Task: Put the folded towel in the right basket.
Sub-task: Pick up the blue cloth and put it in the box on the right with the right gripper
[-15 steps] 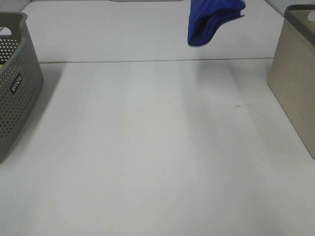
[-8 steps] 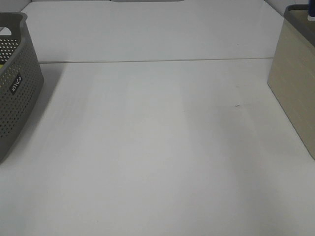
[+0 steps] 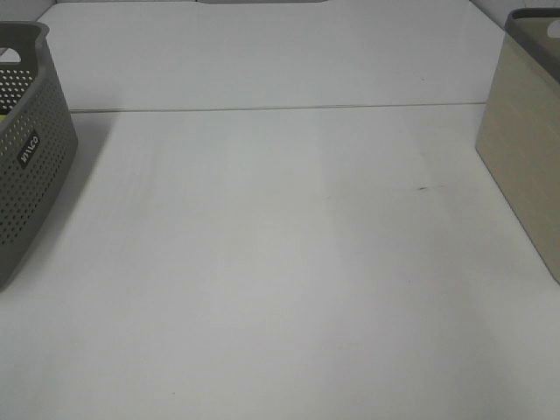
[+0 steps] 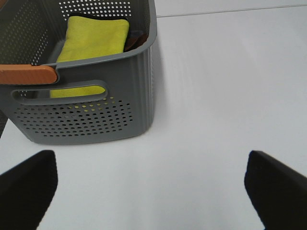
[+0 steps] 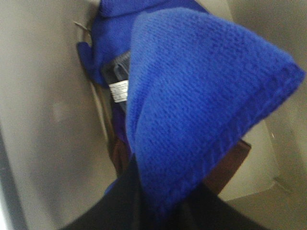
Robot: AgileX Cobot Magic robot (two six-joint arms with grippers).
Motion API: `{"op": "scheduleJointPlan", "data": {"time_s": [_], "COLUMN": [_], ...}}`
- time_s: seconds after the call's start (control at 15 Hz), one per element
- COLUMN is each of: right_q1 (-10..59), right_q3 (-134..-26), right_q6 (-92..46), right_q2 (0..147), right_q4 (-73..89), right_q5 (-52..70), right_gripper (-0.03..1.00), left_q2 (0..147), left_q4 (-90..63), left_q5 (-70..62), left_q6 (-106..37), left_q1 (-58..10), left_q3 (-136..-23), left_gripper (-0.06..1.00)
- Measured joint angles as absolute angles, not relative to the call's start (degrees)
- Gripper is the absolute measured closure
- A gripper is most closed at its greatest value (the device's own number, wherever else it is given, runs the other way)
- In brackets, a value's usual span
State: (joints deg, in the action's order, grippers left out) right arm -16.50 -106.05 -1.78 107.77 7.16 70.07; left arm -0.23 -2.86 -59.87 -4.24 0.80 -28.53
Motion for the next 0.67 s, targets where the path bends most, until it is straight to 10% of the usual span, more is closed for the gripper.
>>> {"op": "scheduleJointPlan", "data": {"time_s": [0.13, 0.33, 0.67], "right_q1": [-16.50, -16.50, -16.50], "right_q3": [-105.14, -105.14, -105.20], "right_q6": [0.34, 1.78, 2.12], "right_q2": [109.43, 109.89, 108.17], "right_q4": [4.01, 2.86, 3.27], "right_q5": [69.96, 69.96, 70.02], "right_gripper": [0.79, 0.13, 0.00], "left_q2": [-0.23, -0.23, -0.23], "left_q4": [-2.86, -2.86, -2.86], "left_q5": [-59.87, -59.87, -59.87], "left_q6": [-4.24, -4.24, -4.24], "left_q1": [0.80, 0.80, 0.80], "left_q3": [-28.53, -28.53, -28.53], "left_gripper": [-0.04, -0.04, -0.04]}}
